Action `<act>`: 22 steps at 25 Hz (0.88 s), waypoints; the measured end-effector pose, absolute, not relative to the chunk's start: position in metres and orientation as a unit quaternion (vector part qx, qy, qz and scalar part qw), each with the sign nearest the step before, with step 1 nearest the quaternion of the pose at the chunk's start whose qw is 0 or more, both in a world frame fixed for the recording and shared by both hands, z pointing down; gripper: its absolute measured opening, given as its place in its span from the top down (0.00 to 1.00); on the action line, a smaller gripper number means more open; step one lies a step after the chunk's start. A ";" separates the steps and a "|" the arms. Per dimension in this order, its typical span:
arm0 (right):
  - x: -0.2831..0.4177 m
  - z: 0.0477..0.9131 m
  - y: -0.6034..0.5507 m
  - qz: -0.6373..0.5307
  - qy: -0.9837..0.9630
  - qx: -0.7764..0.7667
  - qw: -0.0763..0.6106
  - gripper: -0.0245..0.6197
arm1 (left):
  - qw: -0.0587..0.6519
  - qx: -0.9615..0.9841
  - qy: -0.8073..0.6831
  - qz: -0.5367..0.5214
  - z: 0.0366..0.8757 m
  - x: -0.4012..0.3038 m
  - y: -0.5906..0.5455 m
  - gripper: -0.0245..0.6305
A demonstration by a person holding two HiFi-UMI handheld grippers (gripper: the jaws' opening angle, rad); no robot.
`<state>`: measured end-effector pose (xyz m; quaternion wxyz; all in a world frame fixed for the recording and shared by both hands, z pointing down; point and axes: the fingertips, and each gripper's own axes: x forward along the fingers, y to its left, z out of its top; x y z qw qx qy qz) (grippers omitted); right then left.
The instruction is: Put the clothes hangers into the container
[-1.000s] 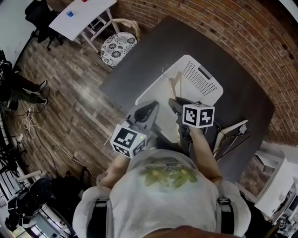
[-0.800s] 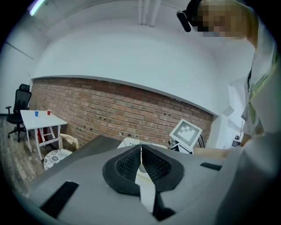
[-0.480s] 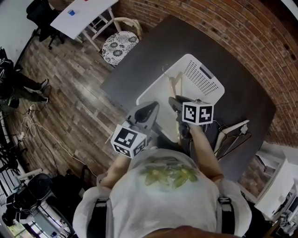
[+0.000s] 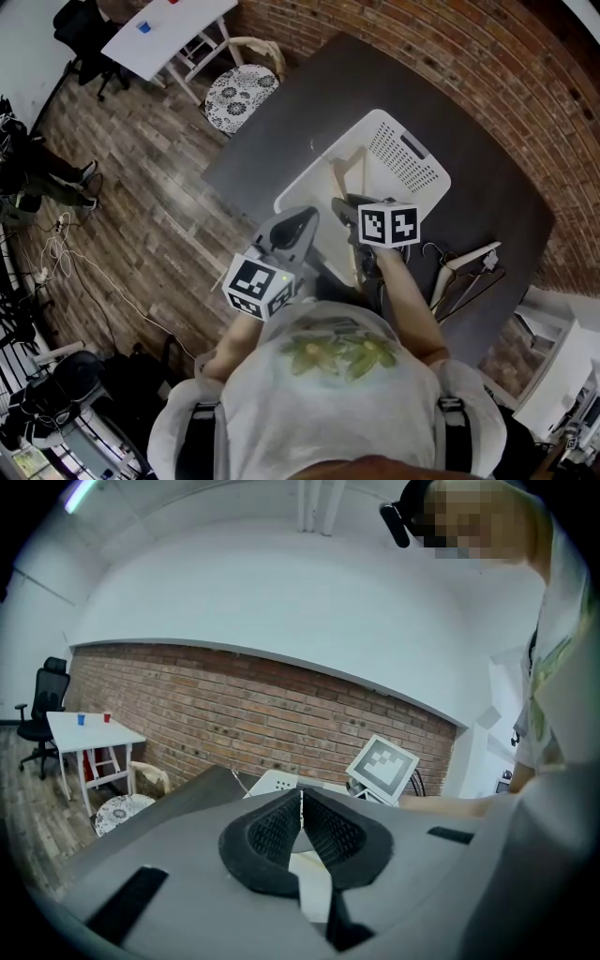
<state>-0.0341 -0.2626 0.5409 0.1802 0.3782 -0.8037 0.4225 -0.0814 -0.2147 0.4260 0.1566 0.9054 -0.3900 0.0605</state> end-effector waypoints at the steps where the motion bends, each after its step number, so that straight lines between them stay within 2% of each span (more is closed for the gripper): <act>1: -0.035 0.541 -0.262 0.421 -0.804 0.377 0.182 0.76 | 0.157 0.905 -0.390 0.060 0.426 -0.082 -0.214 0.92; 22: -0.051 0.550 -0.256 0.421 -0.811 0.354 0.199 0.74 | 0.156 0.904 -0.395 0.058 0.426 -0.086 -0.206 0.92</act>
